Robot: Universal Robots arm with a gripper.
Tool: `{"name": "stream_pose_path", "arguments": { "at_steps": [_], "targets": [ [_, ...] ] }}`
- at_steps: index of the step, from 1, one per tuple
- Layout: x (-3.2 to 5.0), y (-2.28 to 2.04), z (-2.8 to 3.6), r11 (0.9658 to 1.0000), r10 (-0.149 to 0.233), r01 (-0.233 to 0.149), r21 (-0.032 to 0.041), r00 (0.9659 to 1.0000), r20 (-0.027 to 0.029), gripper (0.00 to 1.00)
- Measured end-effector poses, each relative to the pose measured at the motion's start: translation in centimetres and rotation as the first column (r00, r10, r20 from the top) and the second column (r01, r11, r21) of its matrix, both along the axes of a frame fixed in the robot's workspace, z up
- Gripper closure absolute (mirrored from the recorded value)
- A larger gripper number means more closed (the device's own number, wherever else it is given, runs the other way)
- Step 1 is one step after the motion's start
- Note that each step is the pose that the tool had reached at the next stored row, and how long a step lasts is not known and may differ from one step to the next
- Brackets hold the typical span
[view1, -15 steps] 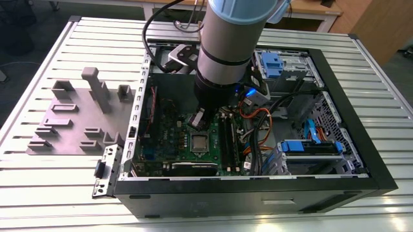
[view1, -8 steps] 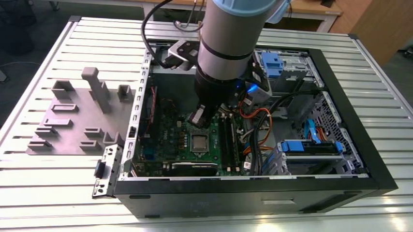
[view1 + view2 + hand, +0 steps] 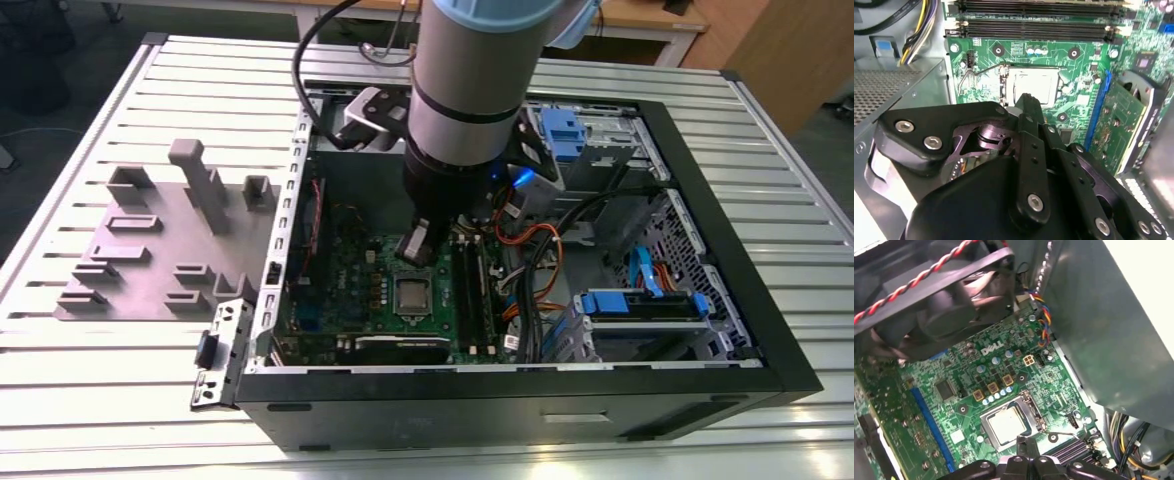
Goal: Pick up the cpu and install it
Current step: 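Install the first cpu locking lever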
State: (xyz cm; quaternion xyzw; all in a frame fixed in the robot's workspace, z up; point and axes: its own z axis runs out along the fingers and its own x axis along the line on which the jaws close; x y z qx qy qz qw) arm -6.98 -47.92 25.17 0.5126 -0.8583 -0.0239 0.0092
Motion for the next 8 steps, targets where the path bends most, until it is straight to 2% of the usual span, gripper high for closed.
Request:
{"name": "stream_pose_path", "arguments": {
  "at_steps": [5,8],
  "targets": [
    [0.00,0.00,-0.01,0.9977,0.068,-0.068,-0.0002,0.9976,0.0076,0.89],
    [0.00,0.01,0.21,0.9969,0.079,-0.079,0.0008,0.9968,0.0097,0.89]
  ]
}}
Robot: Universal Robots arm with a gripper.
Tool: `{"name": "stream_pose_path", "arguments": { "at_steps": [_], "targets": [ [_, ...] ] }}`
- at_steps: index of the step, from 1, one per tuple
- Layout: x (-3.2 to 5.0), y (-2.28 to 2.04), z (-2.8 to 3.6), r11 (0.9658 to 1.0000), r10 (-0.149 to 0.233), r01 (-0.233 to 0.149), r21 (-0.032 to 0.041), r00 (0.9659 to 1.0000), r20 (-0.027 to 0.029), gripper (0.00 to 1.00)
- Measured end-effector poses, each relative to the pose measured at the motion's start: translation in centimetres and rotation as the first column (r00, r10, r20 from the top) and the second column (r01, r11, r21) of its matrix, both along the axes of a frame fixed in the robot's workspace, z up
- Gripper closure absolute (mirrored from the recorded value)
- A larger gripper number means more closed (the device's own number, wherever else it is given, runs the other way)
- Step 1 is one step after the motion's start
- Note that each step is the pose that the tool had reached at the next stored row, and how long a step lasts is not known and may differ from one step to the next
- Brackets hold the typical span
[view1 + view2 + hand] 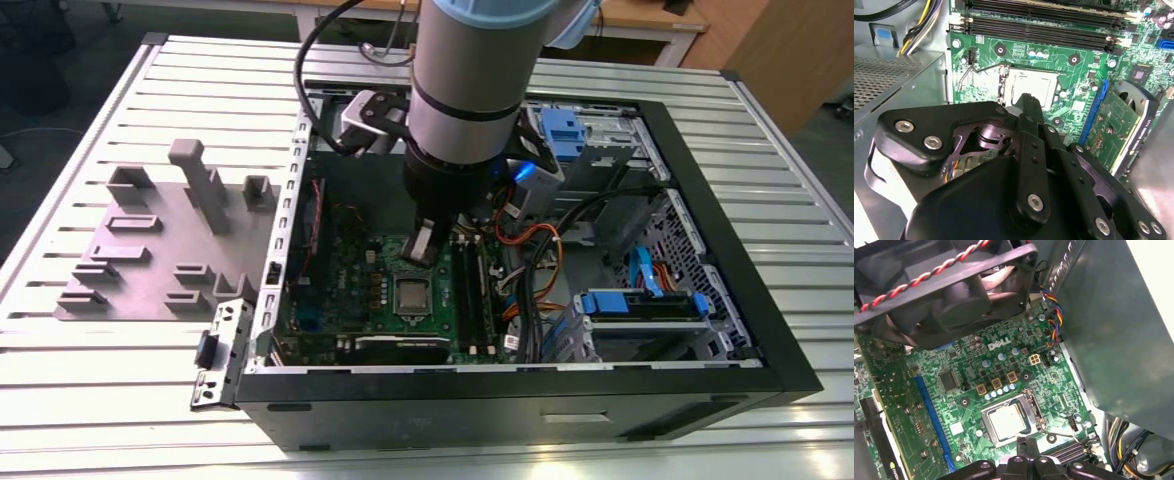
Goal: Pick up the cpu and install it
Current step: 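Install the first cpu locking lever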
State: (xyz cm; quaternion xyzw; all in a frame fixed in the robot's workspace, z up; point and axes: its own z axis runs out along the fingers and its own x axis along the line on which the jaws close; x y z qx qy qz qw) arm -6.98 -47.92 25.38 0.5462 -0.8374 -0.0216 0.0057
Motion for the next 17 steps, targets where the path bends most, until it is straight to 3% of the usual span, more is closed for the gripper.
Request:
{"name": "stream_pose_path", "arguments": {
  "at_steps": [3,8,12,17],
  "targets": [
    [0.00,0.01,0.38,1.0000,0.003,-0.003,0.0006,1.0000,0.0006,0.89],
    [-0.01,0.01,0.51,0.9981,0.062,-0.062,0.0005,0.9980,0.0113,0.89],
    [0.00,0.02,0.51,0.9937,0.112,-0.112,-0.0003,0.9934,0.0261,0.89],
    [0.00,0.01,0.54,0.9874,0.158,-0.158,0.0022,0.9871,0.0285,0.89]
  ]
}}
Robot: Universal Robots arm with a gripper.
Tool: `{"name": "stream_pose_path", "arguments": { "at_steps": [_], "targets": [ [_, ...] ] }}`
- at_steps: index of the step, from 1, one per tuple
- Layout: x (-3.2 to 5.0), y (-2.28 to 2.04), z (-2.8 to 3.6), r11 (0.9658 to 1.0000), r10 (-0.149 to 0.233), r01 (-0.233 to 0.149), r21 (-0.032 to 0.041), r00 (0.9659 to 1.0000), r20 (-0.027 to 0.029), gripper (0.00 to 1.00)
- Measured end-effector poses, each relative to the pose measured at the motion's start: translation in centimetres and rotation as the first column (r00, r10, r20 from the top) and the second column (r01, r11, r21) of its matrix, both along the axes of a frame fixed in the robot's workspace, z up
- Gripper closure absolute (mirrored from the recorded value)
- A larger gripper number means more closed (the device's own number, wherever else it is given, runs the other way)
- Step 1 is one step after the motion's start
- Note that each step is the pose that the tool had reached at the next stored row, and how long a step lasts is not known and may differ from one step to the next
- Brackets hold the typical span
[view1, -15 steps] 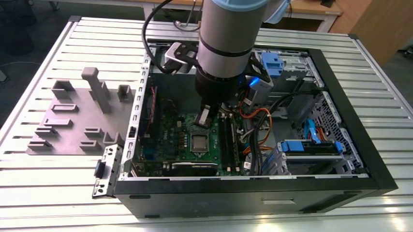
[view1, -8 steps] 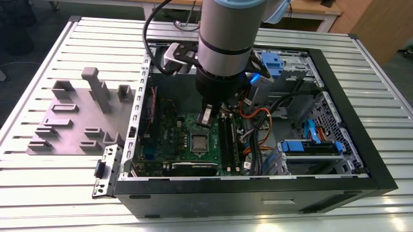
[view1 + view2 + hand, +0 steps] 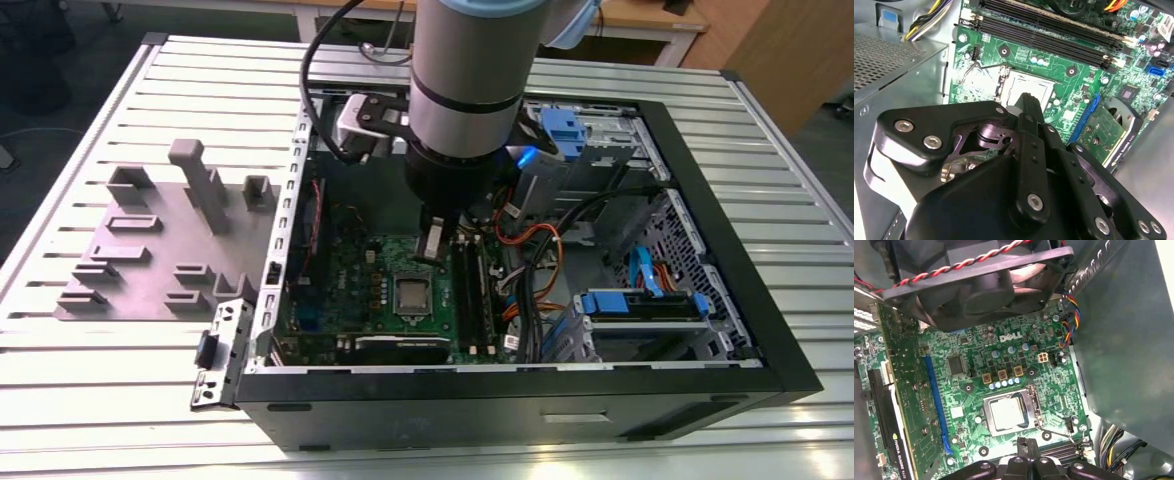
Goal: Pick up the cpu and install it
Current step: 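Install the first cpu locking lever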
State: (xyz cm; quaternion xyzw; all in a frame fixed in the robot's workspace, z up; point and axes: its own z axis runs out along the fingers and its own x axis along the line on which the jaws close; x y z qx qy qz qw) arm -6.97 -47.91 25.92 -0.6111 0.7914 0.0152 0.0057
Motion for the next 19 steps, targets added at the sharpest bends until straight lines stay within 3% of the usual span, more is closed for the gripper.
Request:
{"name": "stream_pose_path", "arguments": {
  "at_steps": [4,6,7,9,12,15,19],
  "targets": [
    [0.02,0.00,0.06,1.0000,0.007,-0.007,0.0050,1.0000,0.0000,0.89],
    [0.12,0.00,0.05,0.9997,0.007,-0.007,0.0236,1.0000,0.0001,0.89],
    [0.14,0.00,0.05,0.9993,0.004,-0.004,0.0369,1.0000,0.0002,0.89],
    [0.13,0.01,0.05,0.9988,-0.010,0.010,0.0483,1.0000,0.0003,0.89],
    [0.15,0.01,0.02,0.9975,-0.050,0.050,0.0507,0.9987,0.0003,0.89],
    [0.14,0.00,-0.03,0.9942,-0.096,0.095,0.0506,0.9954,0.0002,0.89],
    [0.24,0.01,-0.07,0.9909,-0.125,0.125,0.0505,0.9922,0.0001,0.89]
  ]
}}
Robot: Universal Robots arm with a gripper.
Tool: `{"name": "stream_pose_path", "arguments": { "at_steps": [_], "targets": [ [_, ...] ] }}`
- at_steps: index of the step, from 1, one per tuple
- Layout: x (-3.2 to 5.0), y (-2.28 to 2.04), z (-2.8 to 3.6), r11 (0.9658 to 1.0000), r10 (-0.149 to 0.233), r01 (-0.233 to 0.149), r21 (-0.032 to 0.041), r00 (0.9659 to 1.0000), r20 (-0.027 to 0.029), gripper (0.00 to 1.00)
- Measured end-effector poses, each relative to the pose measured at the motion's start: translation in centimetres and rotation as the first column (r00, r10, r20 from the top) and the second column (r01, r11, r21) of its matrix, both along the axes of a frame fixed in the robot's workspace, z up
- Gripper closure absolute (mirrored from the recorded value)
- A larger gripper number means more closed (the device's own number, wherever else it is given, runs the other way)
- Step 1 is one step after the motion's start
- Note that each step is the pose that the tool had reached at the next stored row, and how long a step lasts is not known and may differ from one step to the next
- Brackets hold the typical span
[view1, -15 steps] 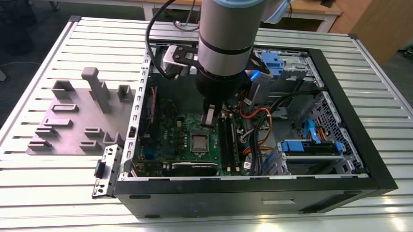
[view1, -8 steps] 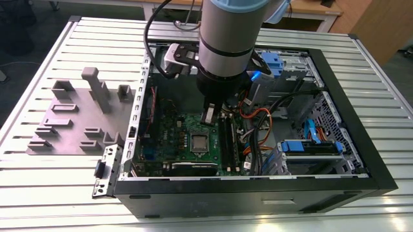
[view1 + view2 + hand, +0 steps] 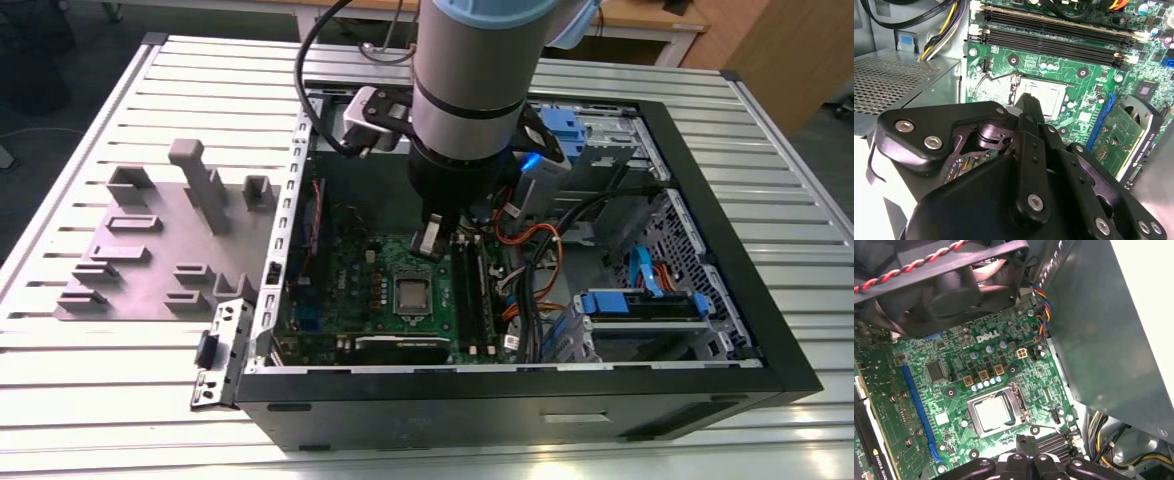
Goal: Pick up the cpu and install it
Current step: 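Install the first cpu locking lever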
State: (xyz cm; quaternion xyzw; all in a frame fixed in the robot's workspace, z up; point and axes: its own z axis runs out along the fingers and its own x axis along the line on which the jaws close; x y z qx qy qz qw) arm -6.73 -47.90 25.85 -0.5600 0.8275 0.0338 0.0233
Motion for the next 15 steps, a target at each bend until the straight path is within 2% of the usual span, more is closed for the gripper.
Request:
{"name": "stream_pose_path", "arguments": {
  "at_steps": [3,12,15],
  "targets": [
    [0.01,0.00,0.00,0.9999,-0.016,0.016,0.0000,0.9999,0.0001,0.89],
    [0.02,0.01,0.00,0.9999,-0.017,0.017,0.0000,0.9999,0.0001,0.89],
    [0.28,0.11,-0.02,0.9998,-0.021,0.021,0.0000,0.9998,0.0001,0.89]
  ]
}}
